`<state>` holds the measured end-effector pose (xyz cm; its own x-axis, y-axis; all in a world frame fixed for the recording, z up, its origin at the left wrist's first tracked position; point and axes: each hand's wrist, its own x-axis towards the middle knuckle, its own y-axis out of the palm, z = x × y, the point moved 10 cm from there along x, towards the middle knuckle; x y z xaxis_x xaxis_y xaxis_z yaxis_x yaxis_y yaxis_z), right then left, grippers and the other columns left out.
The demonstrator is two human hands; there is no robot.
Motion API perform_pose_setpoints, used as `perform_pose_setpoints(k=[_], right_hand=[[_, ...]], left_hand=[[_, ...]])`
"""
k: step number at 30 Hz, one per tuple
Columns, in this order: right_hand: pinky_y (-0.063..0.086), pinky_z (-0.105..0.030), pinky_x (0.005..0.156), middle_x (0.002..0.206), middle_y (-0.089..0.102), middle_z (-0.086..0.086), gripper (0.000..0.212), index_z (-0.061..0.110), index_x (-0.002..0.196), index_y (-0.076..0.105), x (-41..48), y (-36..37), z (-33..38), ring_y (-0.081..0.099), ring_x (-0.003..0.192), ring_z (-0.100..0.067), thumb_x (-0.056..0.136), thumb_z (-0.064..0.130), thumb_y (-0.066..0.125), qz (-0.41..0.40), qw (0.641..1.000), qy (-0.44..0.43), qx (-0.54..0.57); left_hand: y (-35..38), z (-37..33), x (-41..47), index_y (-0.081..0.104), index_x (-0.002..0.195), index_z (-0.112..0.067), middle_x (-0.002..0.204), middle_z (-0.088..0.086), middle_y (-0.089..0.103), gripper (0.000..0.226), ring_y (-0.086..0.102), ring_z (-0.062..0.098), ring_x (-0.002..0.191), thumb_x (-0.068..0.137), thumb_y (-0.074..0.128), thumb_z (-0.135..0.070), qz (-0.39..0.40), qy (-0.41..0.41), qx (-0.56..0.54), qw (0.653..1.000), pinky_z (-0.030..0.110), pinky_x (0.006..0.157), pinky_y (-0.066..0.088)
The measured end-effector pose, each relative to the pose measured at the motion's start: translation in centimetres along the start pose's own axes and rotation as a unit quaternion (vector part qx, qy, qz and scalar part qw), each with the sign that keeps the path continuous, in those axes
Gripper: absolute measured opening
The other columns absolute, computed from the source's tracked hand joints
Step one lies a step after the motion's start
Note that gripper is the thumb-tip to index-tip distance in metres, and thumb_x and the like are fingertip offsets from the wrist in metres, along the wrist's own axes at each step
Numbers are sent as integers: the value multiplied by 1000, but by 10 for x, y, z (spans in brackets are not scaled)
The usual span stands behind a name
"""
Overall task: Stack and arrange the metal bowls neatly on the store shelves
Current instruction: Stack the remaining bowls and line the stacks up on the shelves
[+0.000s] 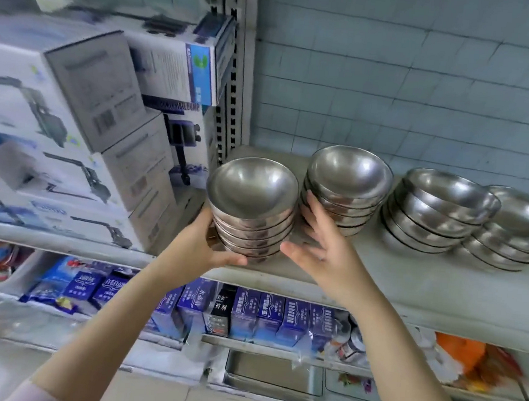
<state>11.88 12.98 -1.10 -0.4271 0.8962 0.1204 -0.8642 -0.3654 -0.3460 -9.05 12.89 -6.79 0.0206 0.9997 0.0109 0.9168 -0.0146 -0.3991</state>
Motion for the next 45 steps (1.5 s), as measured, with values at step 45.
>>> perform_pose_setpoints(k=[45], right_hand=[[52, -27, 94, 126, 67, 10, 53, 48, 124, 61, -161, -163, 51, 61, 119, -9, 74, 51, 79, -209, 968, -79, 113]], left_hand=[[144, -184, -77, 47, 138, -28, 120, -12, 66, 94, 59, 4, 116, 56, 85, -53, 63, 141, -89, 984, 30, 96, 52]])
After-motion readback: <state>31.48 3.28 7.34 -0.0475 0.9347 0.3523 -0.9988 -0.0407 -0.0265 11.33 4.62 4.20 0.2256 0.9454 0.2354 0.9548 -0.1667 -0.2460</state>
